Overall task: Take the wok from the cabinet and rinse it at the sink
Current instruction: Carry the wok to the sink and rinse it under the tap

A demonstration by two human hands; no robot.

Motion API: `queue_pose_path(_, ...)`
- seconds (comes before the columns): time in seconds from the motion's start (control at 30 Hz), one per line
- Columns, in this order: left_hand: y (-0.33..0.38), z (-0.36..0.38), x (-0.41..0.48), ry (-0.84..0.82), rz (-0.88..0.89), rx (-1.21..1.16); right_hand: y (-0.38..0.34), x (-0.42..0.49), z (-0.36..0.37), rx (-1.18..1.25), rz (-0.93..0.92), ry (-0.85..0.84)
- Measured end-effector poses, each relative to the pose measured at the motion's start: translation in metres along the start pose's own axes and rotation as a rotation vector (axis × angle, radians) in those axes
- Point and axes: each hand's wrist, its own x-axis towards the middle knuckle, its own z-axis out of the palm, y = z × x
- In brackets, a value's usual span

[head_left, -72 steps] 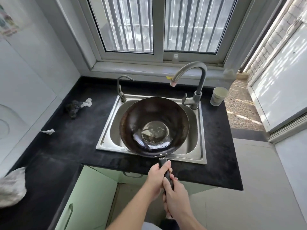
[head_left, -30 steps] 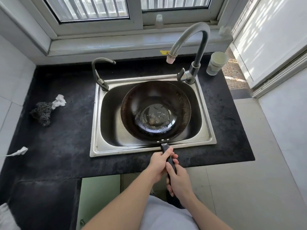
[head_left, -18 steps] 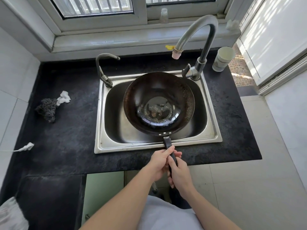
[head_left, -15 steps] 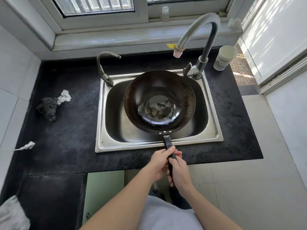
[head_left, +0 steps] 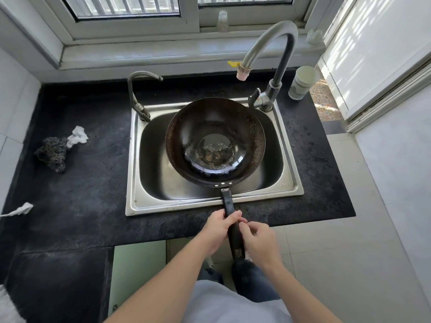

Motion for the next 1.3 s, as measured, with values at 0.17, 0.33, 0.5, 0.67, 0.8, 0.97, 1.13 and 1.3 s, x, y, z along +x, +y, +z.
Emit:
queue_pose_path(0.17, -0.002, 0.001, -0.005, -0.027, -0.020, -0.100, -0.004, 0.016, -0.041, -0.092, -0.043, 0.205)
queue_pose_path(0.33, -0.004, 0.002, -0.008, 0.025, -0.059, -0.101, -0.029, 0.057, -0.068, -0.174, -0.151, 0.181)
queue_pose_path(0.5, -0.006, 0.010, -0.011, 0.119, -0.038, -0.205, -0.066, 0.115, -0.090, -0.245, -0.366, 0.103)
queue_pose_path(0.67, -0.012, 0.030, -0.011, 0.296, -0.012, -0.264, -0.098, 0.172, -0.119, -0.290, -0.507, 0.076)
queue_pose_path(0.8, -0.018, 0.045, -0.009, 0.448, -0.008, -0.192, -0.123, 0.210, -0.136, -0.274, -0.543, 0.057)
queue_pose_path(0.97, -0.016, 0.056, -0.010, 0.550, 0.011, -0.097, -0.149, 0.243, -0.143, -0.300, -0.532, -0.060)
queue_pose_path(1.13, -0.018, 0.057, -0.007, 0.579, 0.040, -0.105, -0.153, 0.252, -0.136, -0.255, -0.534, -0.114)
queue_pose_path(1.3, -0.020, 0.059, -0.004, 0.620, 0.062, -0.080, -0.151, 0.256, -0.138, -0.269, -0.557, -0.123)
